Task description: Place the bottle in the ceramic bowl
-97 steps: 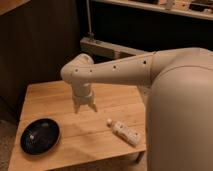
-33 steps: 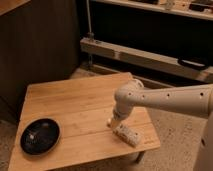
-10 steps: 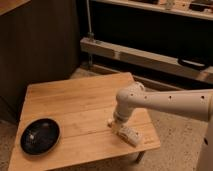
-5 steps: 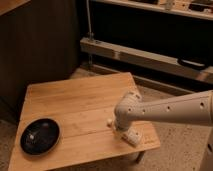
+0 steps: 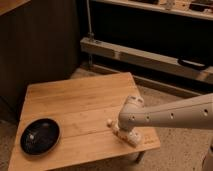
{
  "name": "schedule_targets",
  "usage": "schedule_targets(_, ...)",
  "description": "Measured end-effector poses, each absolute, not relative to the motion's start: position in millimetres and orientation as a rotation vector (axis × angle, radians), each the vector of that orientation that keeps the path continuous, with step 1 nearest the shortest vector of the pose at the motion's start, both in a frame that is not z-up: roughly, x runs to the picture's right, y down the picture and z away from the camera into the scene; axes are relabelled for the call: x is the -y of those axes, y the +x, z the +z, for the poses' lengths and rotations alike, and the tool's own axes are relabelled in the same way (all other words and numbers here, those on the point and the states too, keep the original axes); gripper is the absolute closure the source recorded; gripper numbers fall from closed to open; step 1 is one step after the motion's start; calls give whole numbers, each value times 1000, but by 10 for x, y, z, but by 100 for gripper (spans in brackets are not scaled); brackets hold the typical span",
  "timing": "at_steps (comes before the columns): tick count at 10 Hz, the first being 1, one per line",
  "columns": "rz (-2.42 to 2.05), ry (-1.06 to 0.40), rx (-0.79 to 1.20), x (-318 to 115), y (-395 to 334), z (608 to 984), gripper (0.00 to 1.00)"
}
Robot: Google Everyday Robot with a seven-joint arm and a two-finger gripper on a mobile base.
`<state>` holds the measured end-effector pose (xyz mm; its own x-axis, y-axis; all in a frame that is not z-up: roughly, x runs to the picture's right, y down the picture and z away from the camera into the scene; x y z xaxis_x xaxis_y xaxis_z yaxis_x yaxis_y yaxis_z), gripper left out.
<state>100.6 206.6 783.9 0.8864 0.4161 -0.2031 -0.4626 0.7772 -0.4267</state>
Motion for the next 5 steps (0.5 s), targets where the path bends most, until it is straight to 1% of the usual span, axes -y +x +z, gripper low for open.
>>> schedule_targets(5,465,-513,-45,-2048,985,8009,35)
